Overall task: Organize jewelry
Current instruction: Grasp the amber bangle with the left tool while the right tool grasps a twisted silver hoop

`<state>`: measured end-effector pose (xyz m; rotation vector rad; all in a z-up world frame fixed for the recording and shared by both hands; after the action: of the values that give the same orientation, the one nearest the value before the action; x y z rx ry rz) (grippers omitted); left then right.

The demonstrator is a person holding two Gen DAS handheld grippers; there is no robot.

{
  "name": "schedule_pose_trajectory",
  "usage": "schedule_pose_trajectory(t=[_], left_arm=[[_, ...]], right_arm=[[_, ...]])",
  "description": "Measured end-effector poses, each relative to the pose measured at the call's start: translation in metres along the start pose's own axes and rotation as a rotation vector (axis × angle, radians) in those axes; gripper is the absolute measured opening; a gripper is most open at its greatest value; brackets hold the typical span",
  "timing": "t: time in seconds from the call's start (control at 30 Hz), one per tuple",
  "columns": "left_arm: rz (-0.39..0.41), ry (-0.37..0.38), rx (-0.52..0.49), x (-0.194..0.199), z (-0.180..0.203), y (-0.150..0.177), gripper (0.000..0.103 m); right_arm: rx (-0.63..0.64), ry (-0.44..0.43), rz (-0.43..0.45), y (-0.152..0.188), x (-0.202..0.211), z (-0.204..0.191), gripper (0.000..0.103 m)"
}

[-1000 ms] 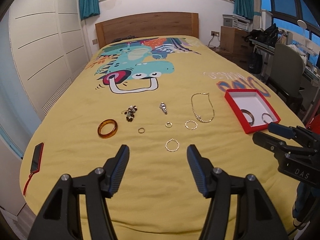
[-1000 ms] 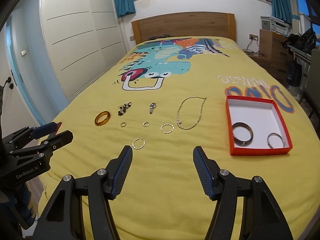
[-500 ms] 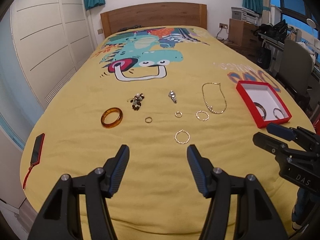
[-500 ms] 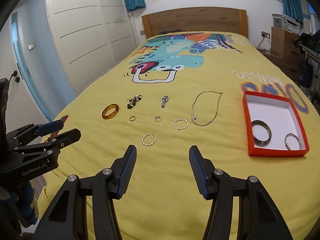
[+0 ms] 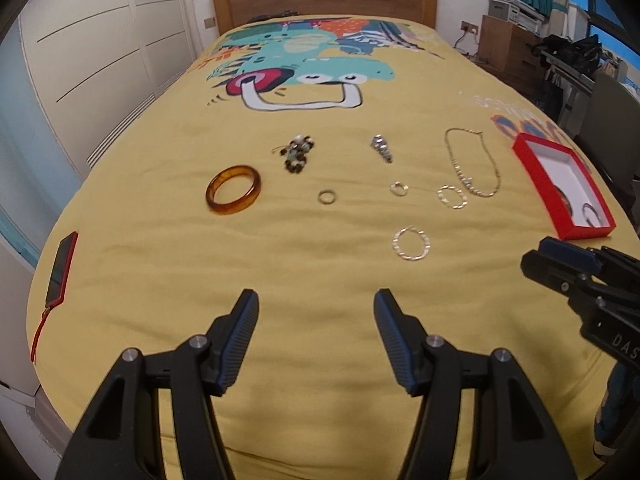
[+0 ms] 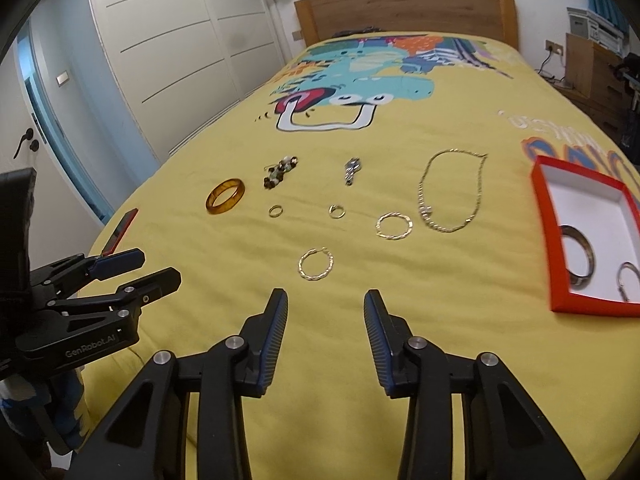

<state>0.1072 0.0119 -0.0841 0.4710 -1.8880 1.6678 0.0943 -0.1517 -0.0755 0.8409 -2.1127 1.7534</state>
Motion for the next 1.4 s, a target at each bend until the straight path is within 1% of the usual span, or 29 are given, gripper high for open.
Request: schedule_pose_trajectory(t=[0.13, 0.3, 0.47, 0.63, 0.83, 1.07, 1.23, 1.4], left_arm=[[-0.014, -0.019, 0.029, -0.014, -0.02, 0.006, 0.058], [-0.032, -0.033, 0.065, -0.031, -0.04, 0.011, 0.058], [-0.038, -0.041, 0.091, -0.048, -0.055, 0.012, 0.058], [-0.037, -0.045, 0.096, -0.065, -0.065, 0.008, 0.058], [-0.015, -0.028, 0.073, -0.089, -0.073, -0.008, 0.058], [0.002, -0.014, 0.05, -0.13, -0.084, -0.033, 0.058], [-0.021, -0.009, 0.02, -0.166, -0.085, -0.041, 0.057], [-0.062, 0.002, 0.007, -0.196, -0.082, -0.036, 0.055]], right_arm=[[-0.004, -0.012, -0.033, 0.005, -0.02, -0.002, 0.025], [-0.024, -0.024, -0.071, 0.009, -0.043, -0.001, 0.018], [-0.037, -0.027, -0.104, 0.013, -0.066, 0.0, 0.018], [-0.066, -0.016, -0.133, 0.018, -0.083, 0.005, 0.018], [-0.084, -0.014, -0.162, 0.022, -0.102, 0.008, 0.018], [-0.092, -0.006, -0.188, 0.023, -0.123, 0.013, 0.018], [-0.085, -0.007, -0.21, 0.028, -0.134, 0.013, 0.019], [-0.076, -0.014, -0.224, 0.031, -0.146, 0.01, 0.019]])
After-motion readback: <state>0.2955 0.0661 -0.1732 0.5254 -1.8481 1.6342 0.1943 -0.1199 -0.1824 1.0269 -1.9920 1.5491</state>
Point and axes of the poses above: each gripper's, at about its wrist camera, not at the fingertips, and x roughly against the way its jaws point, z to its right, y to its underside, the point moved 7 cm from there along -x, roughly the way its jaws point, and after that the axes turned 15 degrees about z, right-handed, at the moved point
